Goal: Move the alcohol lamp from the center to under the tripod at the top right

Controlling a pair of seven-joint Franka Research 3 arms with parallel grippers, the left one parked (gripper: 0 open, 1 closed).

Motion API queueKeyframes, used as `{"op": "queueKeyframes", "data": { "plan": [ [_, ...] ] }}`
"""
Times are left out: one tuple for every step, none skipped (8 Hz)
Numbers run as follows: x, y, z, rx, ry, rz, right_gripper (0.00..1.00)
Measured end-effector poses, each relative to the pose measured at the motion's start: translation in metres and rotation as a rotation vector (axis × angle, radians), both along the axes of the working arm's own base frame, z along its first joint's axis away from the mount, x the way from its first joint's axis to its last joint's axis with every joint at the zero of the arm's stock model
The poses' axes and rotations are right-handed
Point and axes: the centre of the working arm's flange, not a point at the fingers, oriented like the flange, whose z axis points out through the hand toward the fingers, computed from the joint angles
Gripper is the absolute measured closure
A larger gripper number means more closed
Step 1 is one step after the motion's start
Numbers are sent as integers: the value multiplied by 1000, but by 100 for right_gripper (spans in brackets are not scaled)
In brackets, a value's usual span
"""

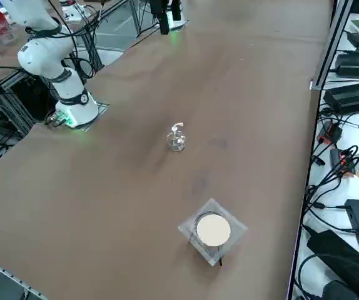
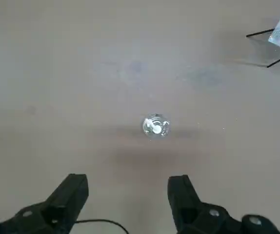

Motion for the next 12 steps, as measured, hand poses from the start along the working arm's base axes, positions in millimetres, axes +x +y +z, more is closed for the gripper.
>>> {"op": "queueKeyframes", "data": {
  "plan": [
    [0,-1,-3,-1,12,-1,0],
    [1,-2,-7,-1,24,-4,0],
    [2,-8,-12,-2,36,-15,0],
    [4,-18,-21,-2,50,-33,0],
    [6,-29,-34,-1,60,-53,0],
    [9,-40,-50,-1,58,-72,0],
    [11,-50,-69,0,54,-86,0],
    [10,-57,-87,1,57,-90,0],
    [8,-60,-102,1,65,-84,0],
    [6,-60,-115,2,67,-66,0],
    [2,-63,-131,3,59,-49,0],
    [-1,-66,-148,3,53,-39,0]
  ]
}}
